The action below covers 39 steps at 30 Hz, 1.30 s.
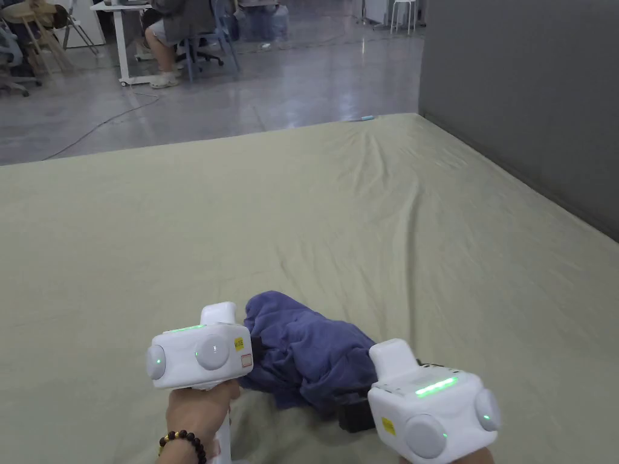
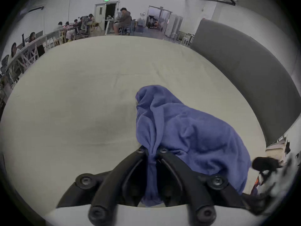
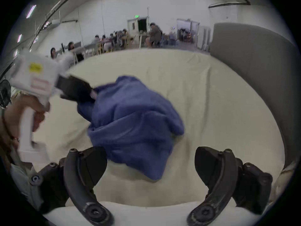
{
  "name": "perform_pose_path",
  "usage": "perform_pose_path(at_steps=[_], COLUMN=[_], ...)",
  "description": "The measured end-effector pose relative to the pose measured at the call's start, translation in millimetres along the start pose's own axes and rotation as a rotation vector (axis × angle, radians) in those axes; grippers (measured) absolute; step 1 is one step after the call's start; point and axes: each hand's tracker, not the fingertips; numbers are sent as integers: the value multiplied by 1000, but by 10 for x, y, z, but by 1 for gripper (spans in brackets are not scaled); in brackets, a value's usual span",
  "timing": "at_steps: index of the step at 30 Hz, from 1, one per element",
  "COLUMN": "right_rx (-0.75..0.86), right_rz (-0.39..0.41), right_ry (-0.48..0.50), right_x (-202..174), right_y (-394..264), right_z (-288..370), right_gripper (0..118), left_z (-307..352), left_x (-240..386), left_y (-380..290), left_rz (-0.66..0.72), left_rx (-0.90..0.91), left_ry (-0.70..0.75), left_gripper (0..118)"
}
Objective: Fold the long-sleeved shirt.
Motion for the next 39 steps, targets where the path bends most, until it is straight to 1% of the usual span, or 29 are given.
perform_pose_path(at_steps=[1, 2, 3, 4, 5, 7, 8, 9, 11, 14, 15, 17, 18, 19, 21, 22, 23, 24, 25, 26, 29, 32, 36, 39], right_rx=[-13, -26, -18, -23, -21, 44, 90, 122, 186, 254, 282, 318, 335, 366, 413, 424, 434, 432, 430, 436, 433, 412, 307, 170], right_rz=[15, 34, 44, 41, 26, -61, -74, -66, -67, -33, -29, -76, -79, -59, 35, 68, 77, 69, 68, 67, 57, 49, 84, 74], right_ry=[-18, -19, -24, -30, -60, 43, 33, 30, 58, 56, 77, 134, 149, 137, 99, 86, 86, 88, 91, 96, 96, 105, 82, 89], right_x=[-49, -67, -94, -112, -107, -19, -2, 36, 115, 140, 151, 180, 179, 146, 57, 22, 5, -6, -8, -7, -10, -23, -62, -72], right_y=[39, 59, 80, 110, 137, 203, 252, 330, 557, 1053, 1235, 1618, 1832, 2053, 2500, 2728, 2937, 3109, 3287, 3408, 3621, 3561, 3161, 2786], right_z=[-162, -259, -326, -348, -283, -38, 74, 194, 416, 688, 784, 952, 1005, 1091, 1238, 1285, 1319, 1348, 1364, 1372, 1332, 1121, 564, -47], right_gripper=[72, 25, 12, 12, 12, 12, 12, 12, 12, 12, 12, 12, 12, 12, 12, 12, 12, 12, 12, 12, 12, 12, 12, 12], left_z=[65, 120, 191, 209, 292, 505, 614, 726, 986, 1454, 1629, 1983, 2130, 2291, 2549, 2644, 2721, 2769, 2818, 2858, 2830, 2597, 1993, 1482], left_x=[-11, -19, -35, -101, -146, -237, -278, -322, -388, -424, -408, -338, -328, -320, -271, -243, -224, -217, -184, -163, -167, -222, -383, -531], left_y=[6, 12, 16, 33, 47, 81, 103, 158, 312, 601, 711, 917, 1042, 1186, 1472, 1616, 1757, 1884, 2004, 2093, 2261, 2220, 1860, 1500], left_rz=[3, 0, 0, 4, 7, -2, -7, -12, -28, -56, -73, -97, -87, -69, -82, -91, -98, -101, -111, -118, -144, -160, -166, -130], left_rx=[16, 23, 35, 46, 59, 127, 164, 196, 261, 381, 423, 494, 520, 556, 597, 612, 630, 634, 649, 657, 639, 588, 455, 349], left_ry=[-12, -14, -10, -13, -16, -14, -11, 0, 8, -4, 2, 31, 32, 22, 38, 58, 73, 90, 136, 138, 169, 208, 254, 240], left_gripper=[1, 1, 1, 1, 1, 1, 1, 1, 1, 1, 1, 1, 1, 1, 1, 1, 1, 1, 1, 1, 1, 1, 1, 1])
